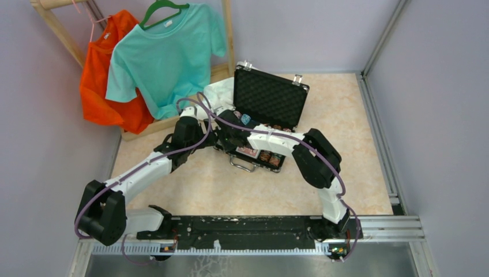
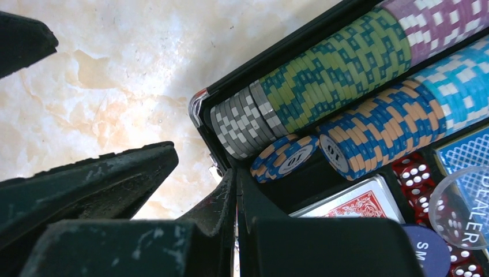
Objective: Pack up texas hold em set
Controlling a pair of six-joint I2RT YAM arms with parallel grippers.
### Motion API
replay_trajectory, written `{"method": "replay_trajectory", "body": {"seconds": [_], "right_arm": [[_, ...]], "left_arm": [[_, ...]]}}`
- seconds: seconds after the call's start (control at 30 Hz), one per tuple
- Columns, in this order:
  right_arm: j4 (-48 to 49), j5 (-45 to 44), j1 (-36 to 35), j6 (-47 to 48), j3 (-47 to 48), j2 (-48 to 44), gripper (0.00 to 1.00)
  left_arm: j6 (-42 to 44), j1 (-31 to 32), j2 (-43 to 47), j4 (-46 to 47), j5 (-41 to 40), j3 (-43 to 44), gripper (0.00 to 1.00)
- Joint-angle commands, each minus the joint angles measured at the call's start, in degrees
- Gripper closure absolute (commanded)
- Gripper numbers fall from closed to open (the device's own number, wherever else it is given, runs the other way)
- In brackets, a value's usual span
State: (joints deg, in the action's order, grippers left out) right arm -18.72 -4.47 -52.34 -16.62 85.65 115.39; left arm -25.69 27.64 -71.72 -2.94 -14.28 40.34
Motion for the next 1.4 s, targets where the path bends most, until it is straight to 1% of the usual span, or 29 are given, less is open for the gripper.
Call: {"method": "replay_trajectory", "body": {"seconds": [0.0,0.2,0.5,0.83,1.0,1.13,1.23,1.37], "right_arm": [[2.4,-0.2,0.1,0.7,-0.7,1.7,1.0],[2.2,-0.1,1.3,0.6,-0.8,2.1,1.0],[1.6,-1.6,4.3,1.1,-3.5,-1.0,1.0],[1.4,-0.2,5.6,1.8,-2.6,-3.3,1.0],[2.8,2.5,5.6,1.5,-4.2,-9.5,1.0],[2.2,1.3,6.2,2.4,-4.5,-16.8,1.0],[0.0,0.7,9.3,3.4,-2.2,-21.2,1.0],[-1.6,0.4,17.0,4.4,3.2,-25.2,0.99]], "left_arm": [[0.4,-0.2,0.8,0.5,0.4,-0.5,0.12],[0.5,-0.2,0.8,0.5,0.3,-0.6,0.12],[0.6,-0.2,0.6,0.7,0.4,-0.8,0.12],[0.6,-0.2,0.3,1.2,0.3,-1.0,0.12],[0.6,-0.3,0.6,2.2,0.9,-1.2,0.12],[0.3,-0.3,1.3,2.5,1.6,-0.8,0.12],[-0.6,-0.3,1.3,2.4,2.6,-0.1,0.12],[-0.6,-0.2,1.2,2.5,5.1,1.4,0.12]]}}
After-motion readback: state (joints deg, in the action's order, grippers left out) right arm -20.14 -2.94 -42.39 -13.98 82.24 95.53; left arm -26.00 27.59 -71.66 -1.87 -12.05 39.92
